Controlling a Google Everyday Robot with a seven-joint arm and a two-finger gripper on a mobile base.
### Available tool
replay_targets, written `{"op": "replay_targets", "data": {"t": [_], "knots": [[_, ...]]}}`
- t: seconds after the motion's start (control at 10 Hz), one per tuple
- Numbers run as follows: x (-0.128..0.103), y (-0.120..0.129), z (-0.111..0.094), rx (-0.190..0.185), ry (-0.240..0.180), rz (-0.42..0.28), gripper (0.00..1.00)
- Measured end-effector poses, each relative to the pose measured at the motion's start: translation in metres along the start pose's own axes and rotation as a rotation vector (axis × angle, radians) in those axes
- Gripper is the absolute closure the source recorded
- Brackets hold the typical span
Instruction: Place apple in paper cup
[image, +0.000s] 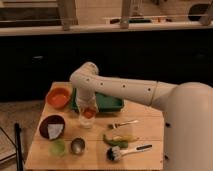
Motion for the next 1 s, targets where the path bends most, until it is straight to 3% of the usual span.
{"op": "replay_targets", "data": {"t": [1.0], "knots": [[0.009,-0.014,0.005,0.003,-0.048,-0.031,1.00]]}}
